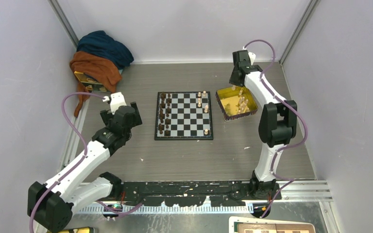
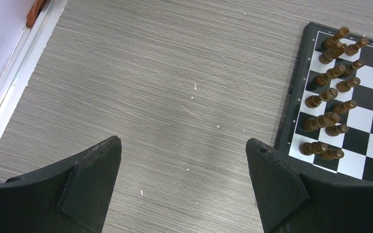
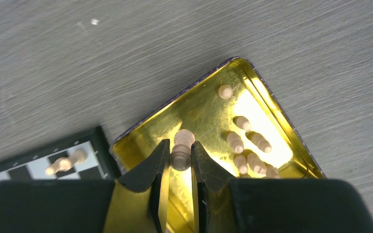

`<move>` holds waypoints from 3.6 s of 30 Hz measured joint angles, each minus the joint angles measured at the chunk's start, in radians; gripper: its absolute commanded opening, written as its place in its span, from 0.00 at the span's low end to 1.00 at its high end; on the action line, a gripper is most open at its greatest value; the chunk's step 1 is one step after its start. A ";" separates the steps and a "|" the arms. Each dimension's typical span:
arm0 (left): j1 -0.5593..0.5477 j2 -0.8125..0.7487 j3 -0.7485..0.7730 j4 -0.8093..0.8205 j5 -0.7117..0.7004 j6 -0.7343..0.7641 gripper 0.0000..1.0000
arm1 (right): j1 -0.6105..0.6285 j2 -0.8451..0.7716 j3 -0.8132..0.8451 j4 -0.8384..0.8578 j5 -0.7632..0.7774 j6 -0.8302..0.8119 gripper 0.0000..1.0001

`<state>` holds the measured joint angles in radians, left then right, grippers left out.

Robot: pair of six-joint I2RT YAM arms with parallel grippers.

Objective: Set up the chess pieces on the board
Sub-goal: Pick up the chess piece from the storage box, then place the chess piece on the chessboard.

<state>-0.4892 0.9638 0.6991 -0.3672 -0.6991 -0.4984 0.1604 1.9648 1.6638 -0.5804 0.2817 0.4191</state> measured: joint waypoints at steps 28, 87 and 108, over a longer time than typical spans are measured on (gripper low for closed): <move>-0.002 -0.072 -0.008 -0.034 0.020 -0.018 1.00 | 0.383 -0.304 -0.323 -0.071 -0.005 0.029 0.01; -0.002 -0.016 -0.029 -0.026 0.020 -0.018 1.00 | 0.410 -0.157 -0.352 0.037 -0.026 0.020 0.01; -0.002 -0.005 -0.029 -0.016 0.024 -0.017 1.00 | 0.410 -0.158 -0.366 0.058 -0.018 0.020 0.01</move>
<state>-0.4908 0.9585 0.6704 -0.3828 -0.6754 -0.5152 0.5701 1.8072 1.2976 -0.5228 0.2638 0.4389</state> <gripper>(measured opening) 0.996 0.242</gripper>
